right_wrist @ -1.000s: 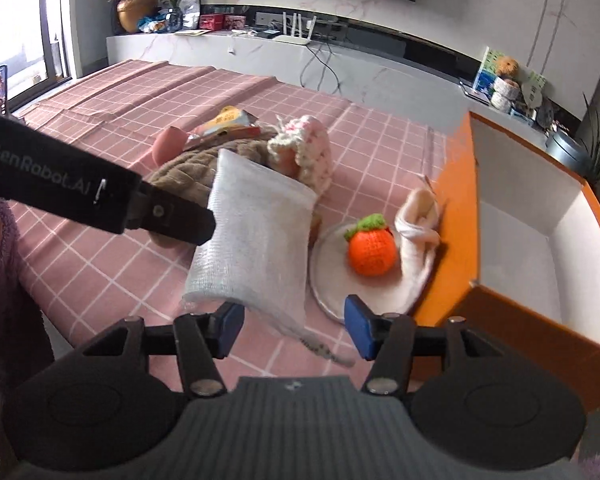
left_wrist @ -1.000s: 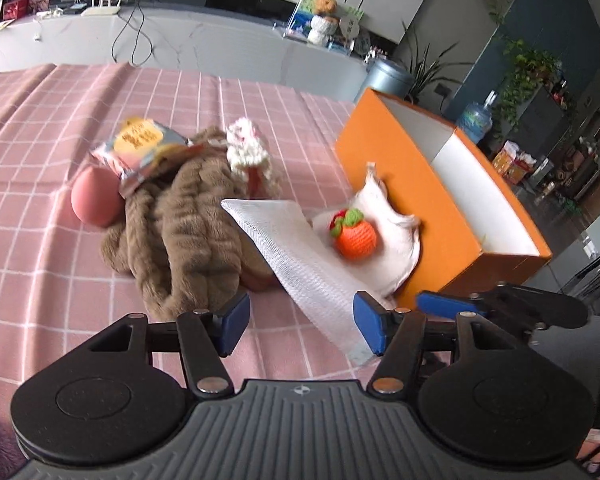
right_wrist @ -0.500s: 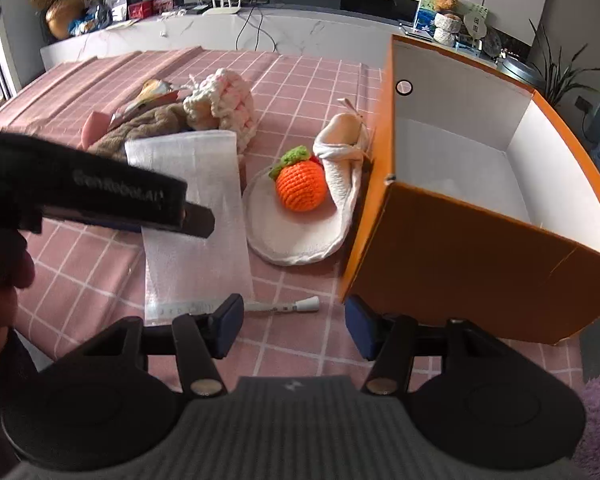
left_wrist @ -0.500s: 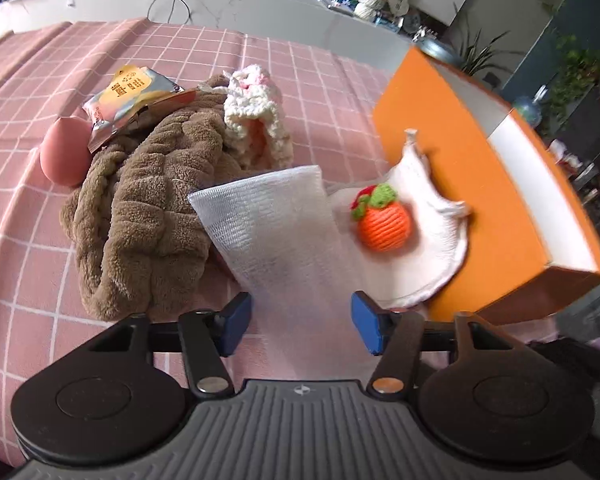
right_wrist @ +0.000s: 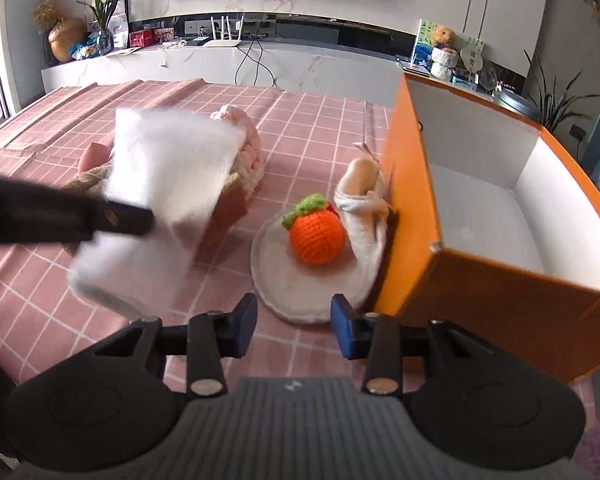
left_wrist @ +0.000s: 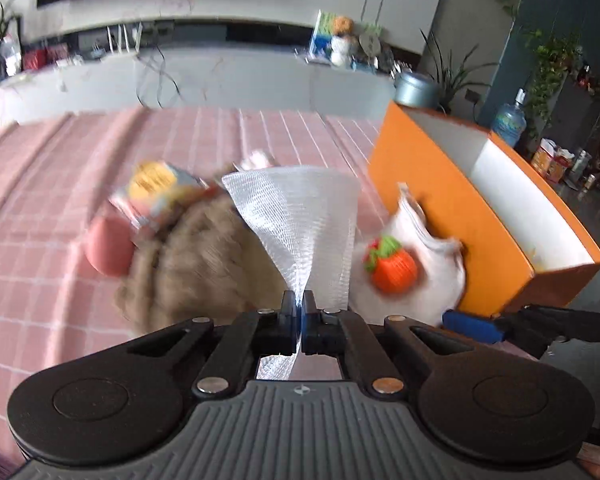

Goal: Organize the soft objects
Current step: 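Grasp the white mesh cloth with the left tool and lift it, then grasp the white towel with the right tool while the left tool holds the mesh cloth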

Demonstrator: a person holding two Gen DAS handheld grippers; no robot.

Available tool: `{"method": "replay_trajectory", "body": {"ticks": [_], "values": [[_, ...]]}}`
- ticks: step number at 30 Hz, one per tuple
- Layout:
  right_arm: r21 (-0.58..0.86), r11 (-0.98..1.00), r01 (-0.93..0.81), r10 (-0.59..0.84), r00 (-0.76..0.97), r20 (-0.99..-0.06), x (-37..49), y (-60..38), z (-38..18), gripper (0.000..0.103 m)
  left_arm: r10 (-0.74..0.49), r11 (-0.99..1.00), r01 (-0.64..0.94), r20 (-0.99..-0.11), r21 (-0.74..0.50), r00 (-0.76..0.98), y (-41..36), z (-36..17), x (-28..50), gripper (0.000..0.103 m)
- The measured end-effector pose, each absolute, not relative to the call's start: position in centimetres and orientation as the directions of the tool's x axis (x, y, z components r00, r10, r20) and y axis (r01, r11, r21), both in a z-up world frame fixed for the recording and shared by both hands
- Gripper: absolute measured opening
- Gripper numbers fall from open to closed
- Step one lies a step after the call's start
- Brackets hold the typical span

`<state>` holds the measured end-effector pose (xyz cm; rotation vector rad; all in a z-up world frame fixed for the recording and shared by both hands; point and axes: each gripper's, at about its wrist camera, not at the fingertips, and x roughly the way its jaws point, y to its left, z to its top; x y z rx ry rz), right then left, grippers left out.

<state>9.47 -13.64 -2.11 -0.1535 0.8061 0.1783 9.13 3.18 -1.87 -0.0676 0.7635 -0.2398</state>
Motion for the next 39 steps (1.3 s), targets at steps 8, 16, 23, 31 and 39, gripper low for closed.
{"method": "replay_trajectory", "body": {"ticks": [8,16,23,31,39], "values": [[-0.109,0.97,-0.219,0.062,0.652,-0.756,12.9,-11.4,-4.4,0.039,-0.243,0.97,0.168,-0.66,-0.176,0.71,4.8,-1.6,10.3,0.001],[-0.145,0.966,-0.214,0.034,0.661,-0.75,12.6,-10.9,-5.2,0.016,-0.277,0.961,0.184,-0.668,-0.209,0.691,5.3,-2.5,10.5,0.001],[-0.186,0.959,-0.213,0.046,0.766,-0.641,10.2,-10.8,-1.1,0.0,-0.279,0.96,0.188,-0.654,-0.208,0.703,5.5,-1.9,9.6,0.001],[-0.173,0.964,-0.203,0.028,0.723,-0.691,9.9,-11.1,-2.1,0.006,-0.288,0.958,0.213,-0.654,-0.194,0.699,5.1,-1.6,8.4,0.001],[-0.115,0.986,-0.121,0.004,0.703,-0.711,12.0,-10.5,-5.5,0.04,-0.267,0.964,0.195,-0.675,-0.183,0.688,5.4,-3.5,9.3,0.002]]}}
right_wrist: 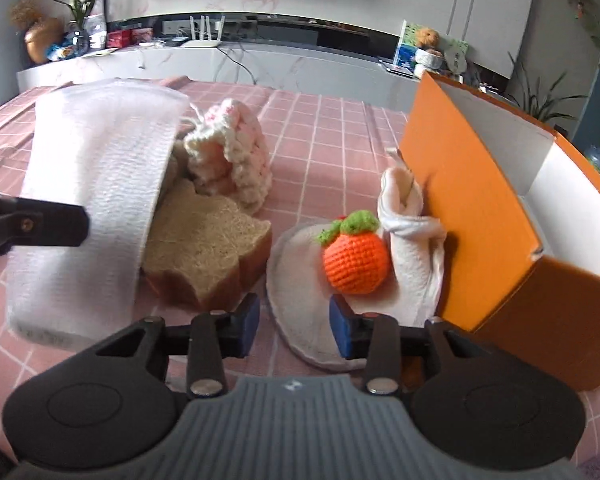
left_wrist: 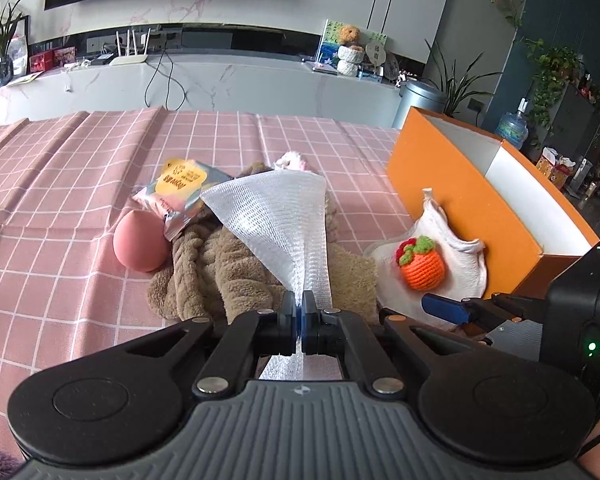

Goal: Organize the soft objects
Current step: 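Grasp the white towel with the right tool while the left tool holds the mesh cloth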

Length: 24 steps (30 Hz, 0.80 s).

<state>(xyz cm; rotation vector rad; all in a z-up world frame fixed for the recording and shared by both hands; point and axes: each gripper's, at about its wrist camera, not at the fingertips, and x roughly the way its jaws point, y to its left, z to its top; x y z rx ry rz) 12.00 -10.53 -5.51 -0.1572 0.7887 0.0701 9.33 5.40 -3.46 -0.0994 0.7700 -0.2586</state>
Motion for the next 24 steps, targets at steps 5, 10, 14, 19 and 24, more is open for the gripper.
{"method": "replay_trajectory", "body": {"ticks": [5,10,14,19,24], "values": [[-0.078,0.994,-0.079,0.002,0.712,-0.702,12.5,-11.0,-6.1,0.05,-0.285,0.958,0.199,-0.682,-0.204,0.674,5.5,-4.1,9.9,0.002],[-0.122,0.986,-0.11,-0.004,0.73,-0.684,12.3,-10.5,-6.0,0.014,-0.294,0.956,0.204,-0.683,-0.211,0.668,5.3,-4.2,10.2,0.002],[-0.111,0.987,-0.12,0.019,0.761,-0.648,11.3,-10.8,-4.1,0.004,-0.294,0.956,0.204,-0.678,-0.212,0.674,5.4,-4.0,9.9,0.002],[-0.035,0.991,-0.13,0.084,0.802,-0.592,9.8,-11.6,0.1,0.003,-0.282,0.959,0.192,-0.667,-0.207,0.69,5.8,-3.5,9.5,0.002],[0.056,0.991,-0.124,0.134,0.824,-0.55,9.2,-12.7,3.0,0.0,-0.287,0.958,0.205,-0.669,-0.202,0.686,5.4,-3.1,9.1,0.002]]}}
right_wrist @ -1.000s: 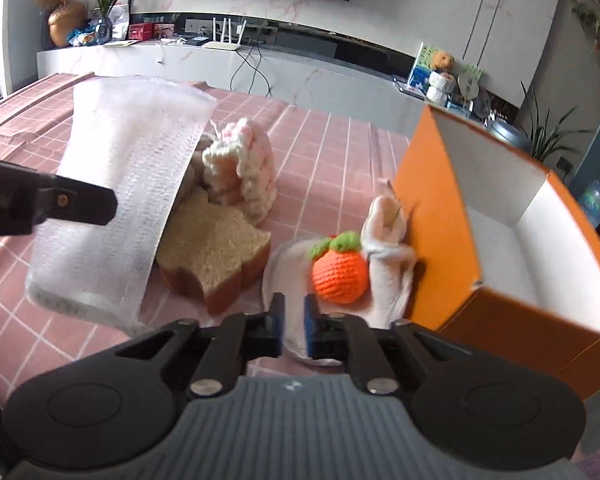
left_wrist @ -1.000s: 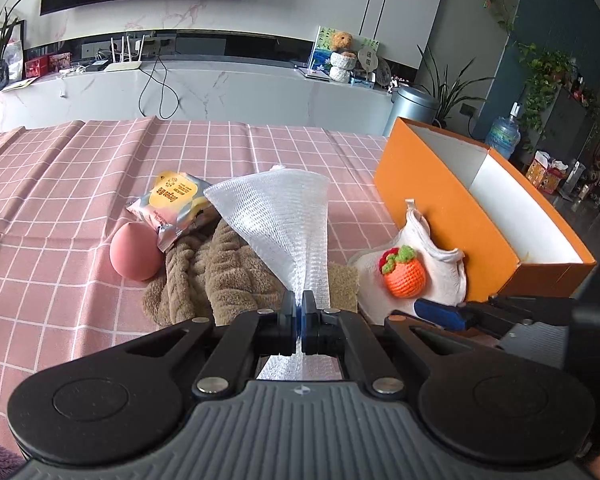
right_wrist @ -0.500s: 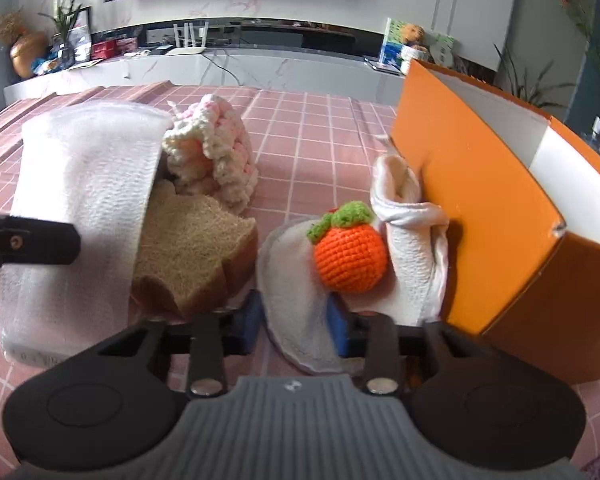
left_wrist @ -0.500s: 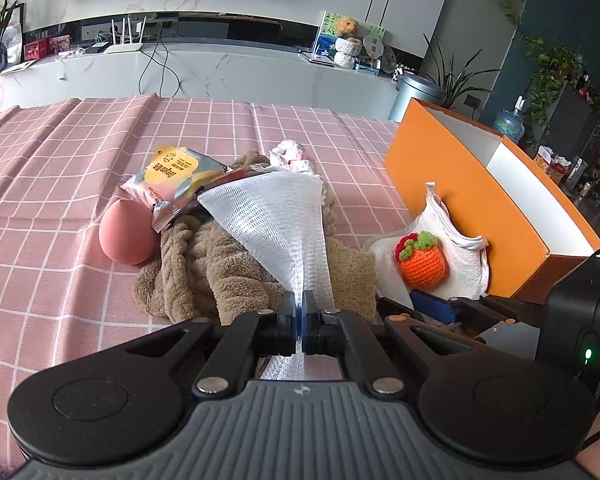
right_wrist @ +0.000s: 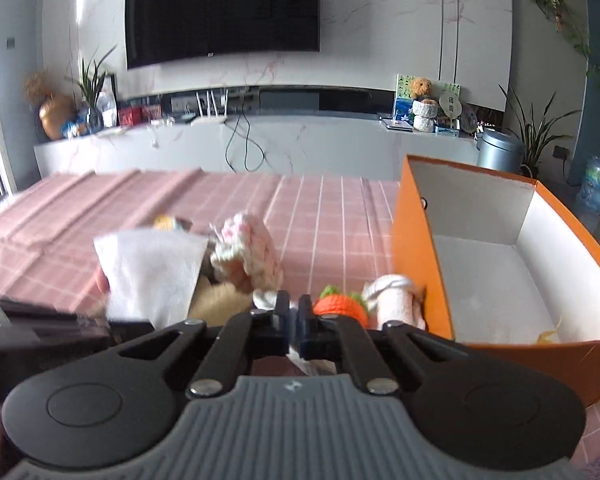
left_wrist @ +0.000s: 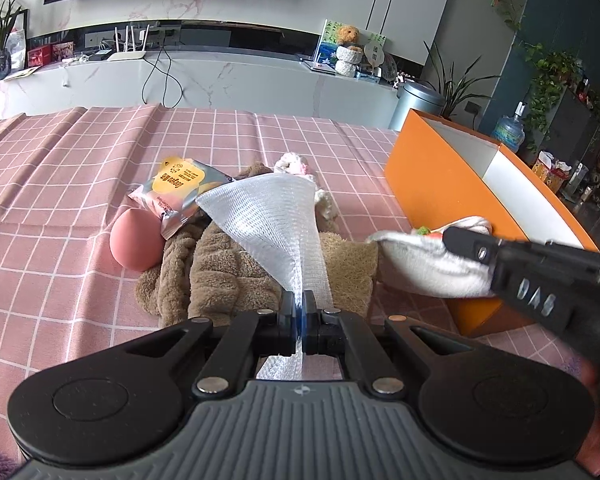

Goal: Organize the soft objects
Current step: 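Grasp the white towel with the right tool while the left tool holds the mesh cloth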

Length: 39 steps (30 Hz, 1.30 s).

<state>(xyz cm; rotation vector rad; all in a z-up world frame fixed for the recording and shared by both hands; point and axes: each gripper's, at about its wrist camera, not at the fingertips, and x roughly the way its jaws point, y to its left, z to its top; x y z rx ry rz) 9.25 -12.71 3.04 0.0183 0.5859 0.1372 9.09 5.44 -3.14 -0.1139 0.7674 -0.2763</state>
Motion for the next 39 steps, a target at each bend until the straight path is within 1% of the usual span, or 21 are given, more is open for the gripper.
{"method": "replay_trajectory", "body": {"ticks": [2,8,10,15,20,22,23,24,25,26,27,28,30,32,33,34,37,39], "values": [[0.098,0.988,-0.122,0.156,0.828,-0.539,9.1,-13.2,4.0,0.0,-0.293,0.956,0.213,-0.669,-0.201,0.683,5.3,-3.0,9.0,0.002],[0.16,0.977,-0.142,0.204,0.845,-0.494,8.2,-13.8,6.2,0.0,-0.305,0.952,0.232,-0.669,-0.2,0.677,4.8,-2.8,8.6,0.002],[0.243,0.956,-0.164,0.263,0.844,-0.467,7.9,-14.4,6.3,0.0,-0.311,0.95,0.234,-0.67,-0.205,0.674,4.8,-2.8,8.5,0.002],[0.255,0.961,-0.109,0.243,0.77,-0.589,8.6,-14.3,2.8,0.0,-0.315,0.949,0.24,-0.677,-0.206,0.665,4.8,-2.9,8.6,0.002],[0.217,0.972,-0.088,0.219,0.669,-0.711,8.4,-14.4,-0.2,0.0,-0.318,0.948,0.238,-0.702,-0.214,0.637,4.6,-3.6,8.8,0.002],[0.191,0.979,-0.074,0.193,0.645,-0.74,8.2,-14.4,-1.1,0.0,-0.33,0.943,0.245,-0.709,-0.223,0.623,4.5,-3.9,8.8,0.002],[0.179,0.981,-0.076,0.186,0.639,-0.746,8.0,-14.5,-1.4,0.006,-0.332,0.943,0.247,-0.712,-0.225,0.619,4.4,-4.1,8.7,0.002],[0.167,0.983,-0.073,0.174,0.645,-0.744,7.7,-14.5,-1.6,0.009,-0.331,0.943,0.248,-0.715,-0.223,0.616,4.4,-4.2,8.7,0.002],[0.153,0.985,-0.076,0.165,0.657,-0.735,7.5,-14.5,-1.4,0.016,-0.329,0.944,0.245,-0.718,-0.222,0.614,4.5,-4.4,8.7,0.002],[0.134,0.987,-0.084,0.155,0.677,-0.719,7.2,-14.4,-1.2,0.039,-0.327,0.944,0.242,-0.72,-0.223,0.612,4.5,-4.5,8.7,0.002],[0.108,0.99,-0.094,0.143,0.7,-0.7,7.0,-14.2,-1.1,0.056,-0.327,0.945,0.239,-0.722,-0.226,0.61,4.6,-4.6,8.8,0.002],[0.083,0.991,-0.105,0.133,0.715,-0.687,7.0,-13.9,-1.1,0.06,-0.326,0.945,0.237,-0.723,-0.226,0.609,4.6,-4.7,8.8,0.002],[0.075,0.986,-0.146,0.157,0.706,-0.69,7.8,-13.5,-1.5,0.075,-0.324,0.946,0.233,-0.722,-0.227,0.611,4.7,-4.7,8.8,0.002],[0.046,0.984,-0.171,0.154,0.696,-0.701,8.7,-12.9,-2.5,0.078,-0.319,0.947,0.227,-0.724,-0.226,0.612,4.8,-4.8,8.9,0.002],[0.038,0.984,-0.174,0.15,0.694,-0.704,9.1,-12.7,-3.0,0.082,-0.317,0.948,0.225,-0.725,-0.225,0.611,4.8,-4.8,9.0,0.002],[0.047,0.984,-0.17,0.153,0.684,-0.713,9.6,-12.7,-3.5,0.084,-0.315,0.949,0.223,-0.727,-0.225,0.61,4.9,-4.9,9.1,0.002],[0.152,0.982,-0.111,0.188,0.624,-0.758,11.0,-13.6,-4.7,0.084,-0.315,0.949,0.219,-0.733,-0.227,0.603,5.1,-5.2,9.3,0.002],[0.159,0.981,-0.109,0.192,0.627,-0.755,11.0,-13.7,-4.9,0.084,-0.315,0.949,0.219,-0.736,-0.227,0.6,5.0,-5.3,9.4,0.002]]}}
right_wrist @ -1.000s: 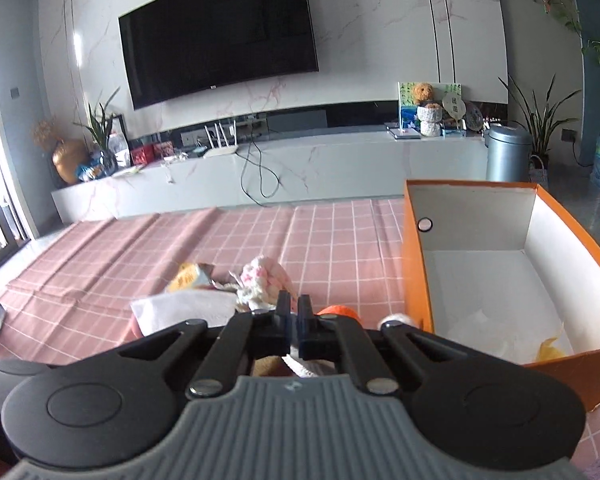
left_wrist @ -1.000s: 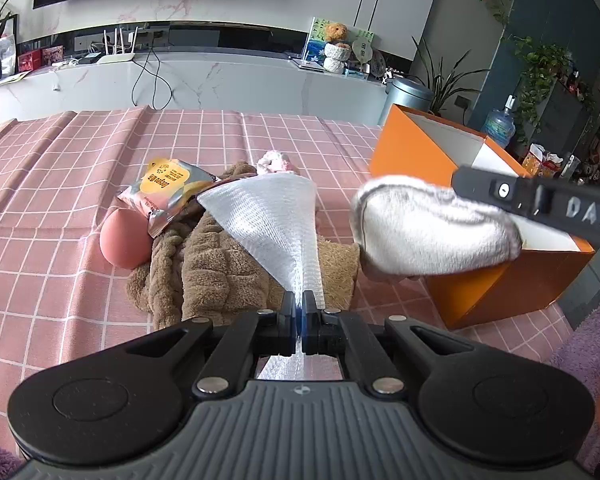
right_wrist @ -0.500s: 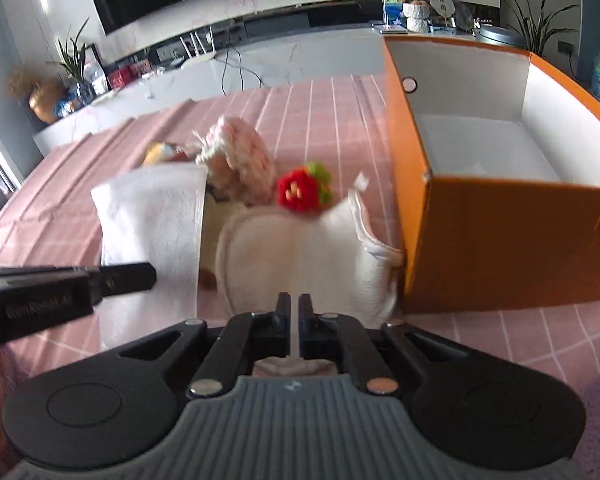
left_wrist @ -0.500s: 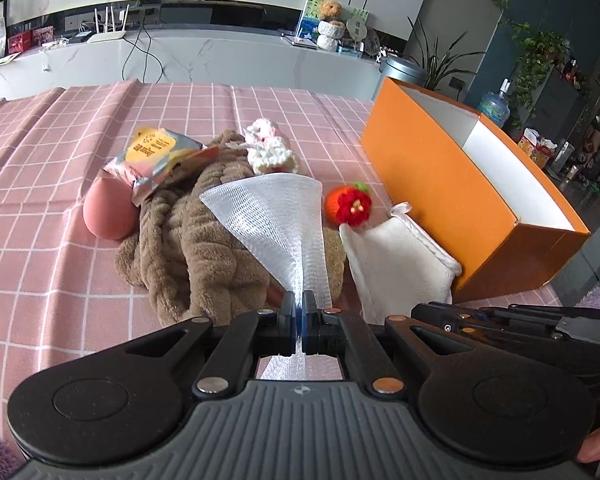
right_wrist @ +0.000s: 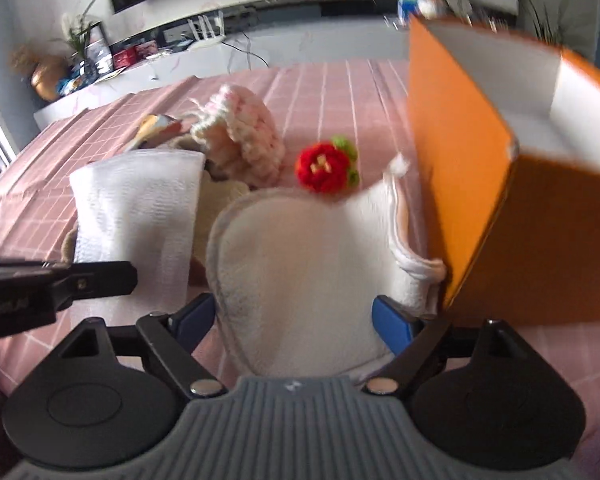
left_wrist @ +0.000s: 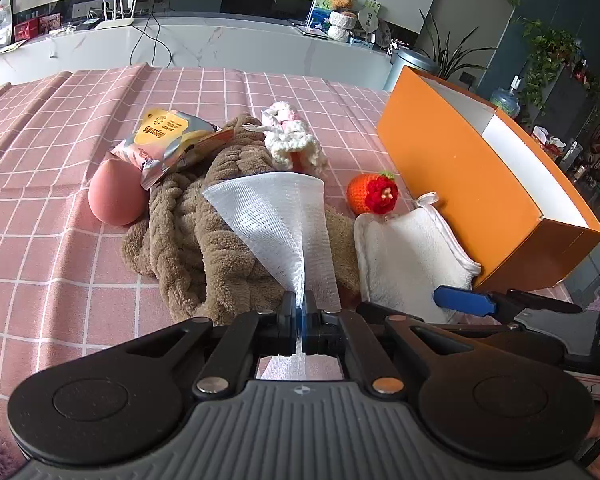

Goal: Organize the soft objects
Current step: 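Grasp the white towel with the right tool while the left tool holds the mesh cloth, then carry the mesh cloth and white towel over the orange box and lower them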

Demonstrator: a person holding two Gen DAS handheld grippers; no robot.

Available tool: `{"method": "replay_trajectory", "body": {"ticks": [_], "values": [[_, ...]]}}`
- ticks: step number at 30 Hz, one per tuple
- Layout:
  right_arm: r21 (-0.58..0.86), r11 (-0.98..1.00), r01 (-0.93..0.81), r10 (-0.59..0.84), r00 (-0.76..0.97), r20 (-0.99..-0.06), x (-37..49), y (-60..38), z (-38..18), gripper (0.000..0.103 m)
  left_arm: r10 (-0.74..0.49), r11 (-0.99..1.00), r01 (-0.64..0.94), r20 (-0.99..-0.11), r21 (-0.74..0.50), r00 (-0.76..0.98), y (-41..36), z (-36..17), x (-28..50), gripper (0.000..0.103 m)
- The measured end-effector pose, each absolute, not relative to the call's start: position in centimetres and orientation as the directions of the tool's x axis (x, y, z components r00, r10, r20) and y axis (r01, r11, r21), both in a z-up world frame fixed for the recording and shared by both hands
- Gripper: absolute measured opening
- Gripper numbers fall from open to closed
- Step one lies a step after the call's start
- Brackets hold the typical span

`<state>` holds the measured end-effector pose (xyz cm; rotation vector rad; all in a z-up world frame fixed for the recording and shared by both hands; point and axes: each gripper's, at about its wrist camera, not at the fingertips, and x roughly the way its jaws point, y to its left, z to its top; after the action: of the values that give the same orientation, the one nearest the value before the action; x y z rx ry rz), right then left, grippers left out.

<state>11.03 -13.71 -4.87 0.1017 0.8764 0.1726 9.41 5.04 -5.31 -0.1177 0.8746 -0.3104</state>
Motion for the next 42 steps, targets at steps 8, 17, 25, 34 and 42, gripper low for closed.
{"method": "replay_trajectory", "body": {"ticks": [8,17,25,34,42], "values": [[0.027,0.995,-0.098,0.086,0.665,-0.742,10.3,-13.3,-5.0,0.036,-0.312,0.95,0.217,-0.741,-0.226,0.594,5.0,-5.6,9.7,0.002],[0.036,0.985,-0.171,0.149,0.714,-0.684,8.0,-13.0,-1.8,0.007,-0.323,0.946,0.244,-0.701,-0.215,0.635,4.7,-3.6,8.3,0.002],[0.158,0.963,-0.221,0.271,0.805,-0.528,5.0,-15.8,5.4,0.007,-0.354,0.935,0.283,-0.61,-0.214,0.709,4.0,1.3,6.4,0.002],[0.196,0.955,-0.222,0.286,0.862,-0.418,5.2,-21.4,12.0,0.007,-0.481,0.876,0.409,-0.516,-0.254,0.709,0.3,7.6,8.4,0.002],[0.226,0.962,-0.151,0.254,0.799,-0.545,11.3,-29.5,12.7,0.007,-0.602,0.782,0.555,-0.576,-0.285,0.553,-8.4,8.5,16.6,0.002]]}}
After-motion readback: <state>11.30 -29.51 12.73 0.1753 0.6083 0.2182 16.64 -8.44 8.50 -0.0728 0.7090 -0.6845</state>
